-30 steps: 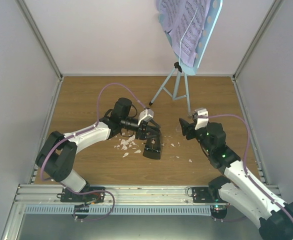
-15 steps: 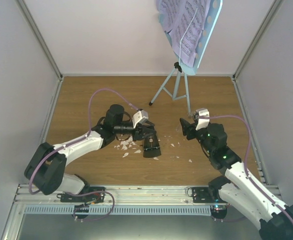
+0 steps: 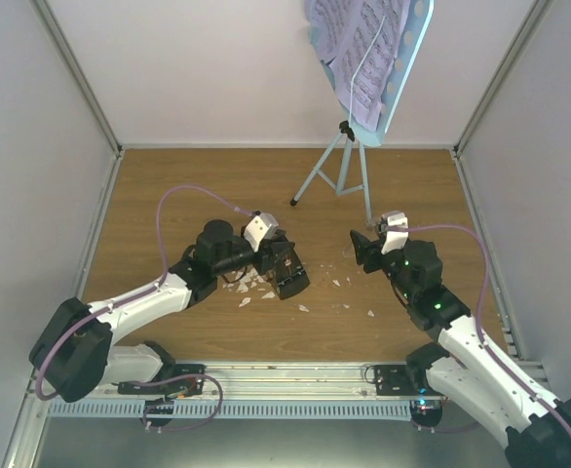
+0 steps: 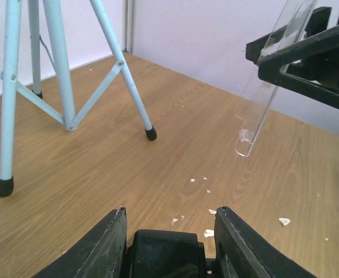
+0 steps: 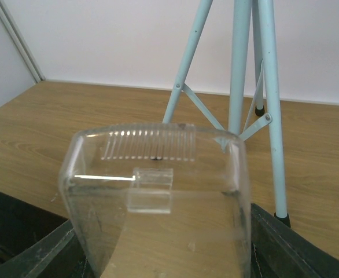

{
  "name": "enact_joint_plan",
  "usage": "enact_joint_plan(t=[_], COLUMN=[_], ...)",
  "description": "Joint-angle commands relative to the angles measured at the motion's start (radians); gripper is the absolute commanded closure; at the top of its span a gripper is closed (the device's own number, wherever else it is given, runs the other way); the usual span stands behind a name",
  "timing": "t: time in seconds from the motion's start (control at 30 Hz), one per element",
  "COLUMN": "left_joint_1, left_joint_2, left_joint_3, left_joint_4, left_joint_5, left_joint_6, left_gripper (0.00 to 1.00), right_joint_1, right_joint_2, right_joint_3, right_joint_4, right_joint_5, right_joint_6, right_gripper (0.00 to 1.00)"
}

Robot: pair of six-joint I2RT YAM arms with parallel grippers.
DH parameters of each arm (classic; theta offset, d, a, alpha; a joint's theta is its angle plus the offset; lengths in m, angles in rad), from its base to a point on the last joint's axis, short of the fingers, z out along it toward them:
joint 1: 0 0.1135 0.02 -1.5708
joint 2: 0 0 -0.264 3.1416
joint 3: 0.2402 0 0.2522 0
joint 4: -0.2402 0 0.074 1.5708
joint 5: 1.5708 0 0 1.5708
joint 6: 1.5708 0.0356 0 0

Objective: Pack up the instrument practice props

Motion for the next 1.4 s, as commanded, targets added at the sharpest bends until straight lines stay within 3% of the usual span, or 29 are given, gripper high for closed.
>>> enact_joint_plan(t=[0.0, 0.1, 0.2, 0.37, 0.4, 0.67, 0.8, 0.97, 1.27, 1.37], left_joint_1=[-0.034, -0.042, -0.043, -0.044, -0.044, -0.035, 0.03, 0.181, 0.242, 0.248], left_joint_2=[0.032, 0.044, 0.041, -0.002, -0.016, -0.03, 0.009, 0.012, -0.098, -0.12], left_joint_3=[0.041, 0.061, 0.088, 0.176, 0.196, 0.477, 0.59, 0.63, 0.511, 0.487], left_joint_4=[0.042, 0.032, 0.0, -0.14, -0.171, -0.557, -0.677, -0.679, -0.623, -0.613], left_joint_5=[-0.131, -0.123, -0.113, -0.137, -0.143, -0.216, -0.107, 0.03, -0.244, -0.252], left_joint_6=[-0.013, -0.019, -0.024, -0.073, -0.086, -0.146, -0.185, -0.195, -0.043, -0.029], left_gripper=[0.56, 0.48, 0.28, 0.1, 0.02, 0.01, 0.01, 0.01, 0.01, 0.01], right_joint_1=[-0.011, -0.01, -0.01, -0.011, -0.01, -0.007, 0.019, 0.107, 0.401, 0.471], right_joint_2=[-0.003, -0.006, -0.009, -0.031, -0.034, -0.041, -0.054, -0.026, 0.037, 0.037], right_joint_3=[0.005, 0.003, 0.002, 0.025, 0.032, 0.014, -0.032, -0.055, -0.076, -0.101], right_joint_4=[0.01, 0.007, 0.001, -0.013, -0.011, 0.041, 0.109, 0.141, 0.18, 0.225], right_joint_5=[-0.008, -0.01, -0.013, -0.013, -0.021, -0.155, -0.207, -0.179, 0.015, 0.08], right_joint_6=[0.017, 0.016, 0.014, -0.018, -0.031, -0.04, -0.015, -0.004, -0.006, 0.015], right_gripper=[0.48, 0.48, 0.48, 0.48, 0.48, 0.46, 0.48, 0.5, 0.5, 0.5])
